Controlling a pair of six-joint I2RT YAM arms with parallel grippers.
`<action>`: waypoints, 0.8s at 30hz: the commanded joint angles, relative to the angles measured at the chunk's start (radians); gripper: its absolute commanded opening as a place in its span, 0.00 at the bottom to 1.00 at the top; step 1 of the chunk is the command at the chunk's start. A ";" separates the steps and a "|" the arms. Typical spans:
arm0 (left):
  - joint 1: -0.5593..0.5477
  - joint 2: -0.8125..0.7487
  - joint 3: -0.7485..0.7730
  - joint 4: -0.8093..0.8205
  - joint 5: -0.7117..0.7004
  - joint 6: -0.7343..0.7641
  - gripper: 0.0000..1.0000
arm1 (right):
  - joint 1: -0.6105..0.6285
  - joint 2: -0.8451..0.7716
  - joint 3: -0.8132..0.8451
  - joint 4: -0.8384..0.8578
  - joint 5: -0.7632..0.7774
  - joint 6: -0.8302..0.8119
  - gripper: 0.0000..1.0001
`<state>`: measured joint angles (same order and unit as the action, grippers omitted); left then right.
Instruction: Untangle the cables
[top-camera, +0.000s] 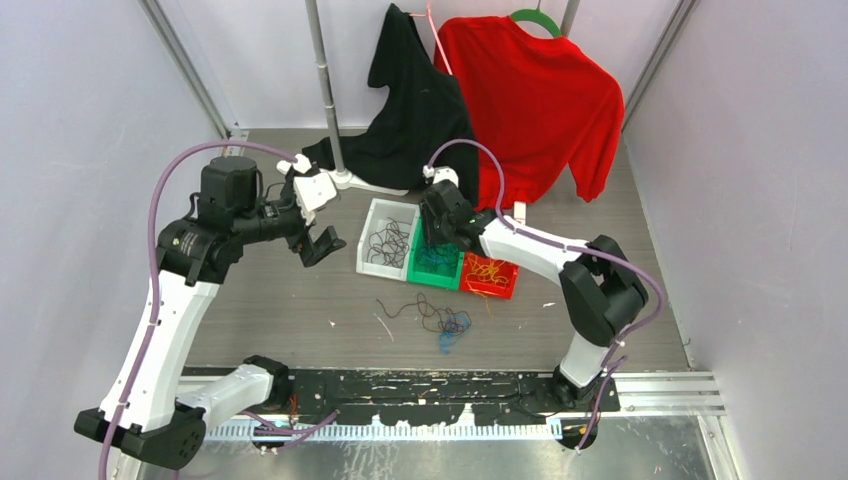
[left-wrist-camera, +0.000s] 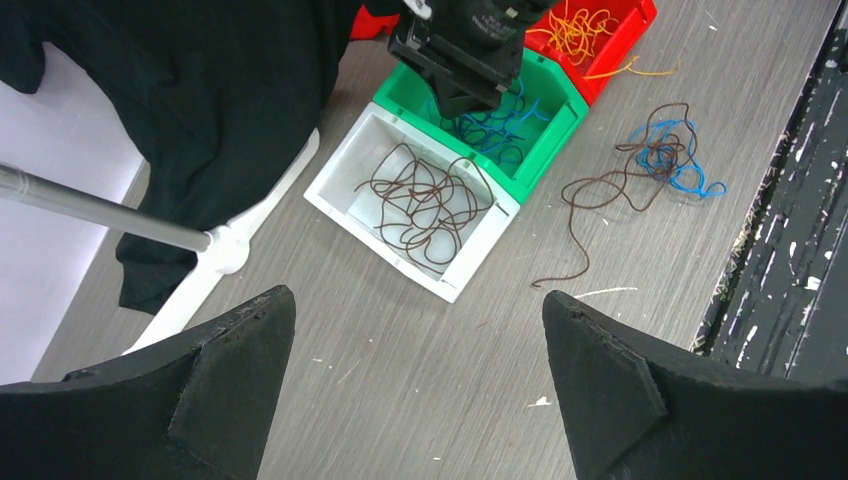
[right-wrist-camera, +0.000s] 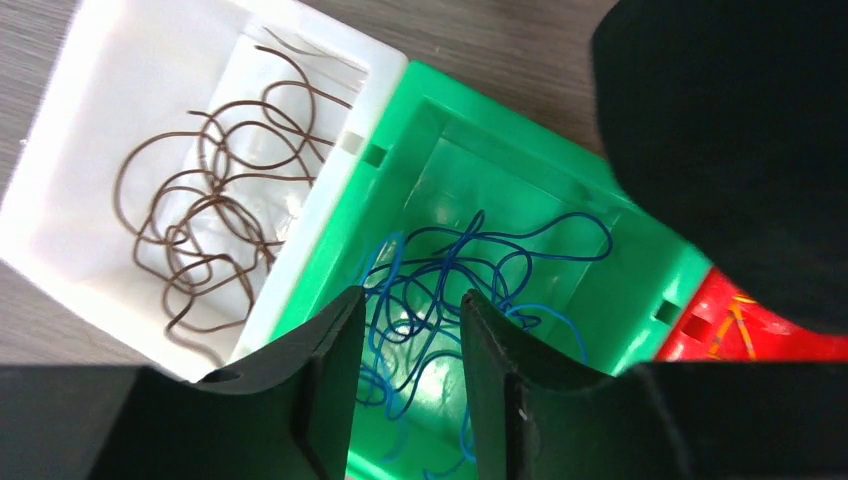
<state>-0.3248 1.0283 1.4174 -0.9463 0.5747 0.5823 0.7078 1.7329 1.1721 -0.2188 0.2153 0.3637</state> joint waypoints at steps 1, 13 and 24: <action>0.006 -0.005 0.028 -0.009 0.000 0.022 0.93 | 0.025 -0.160 0.064 -0.025 0.110 -0.040 0.48; 0.006 -0.002 0.047 -0.010 -0.006 0.034 0.93 | 0.054 -0.394 0.007 -0.209 0.193 -0.036 0.71; 0.006 0.012 0.062 -0.028 -0.012 0.037 0.93 | 0.265 -0.659 -0.238 -0.408 0.185 0.206 0.80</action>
<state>-0.3248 1.0359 1.4406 -0.9642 0.5632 0.6113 0.9123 1.1290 0.9863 -0.5327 0.3878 0.4461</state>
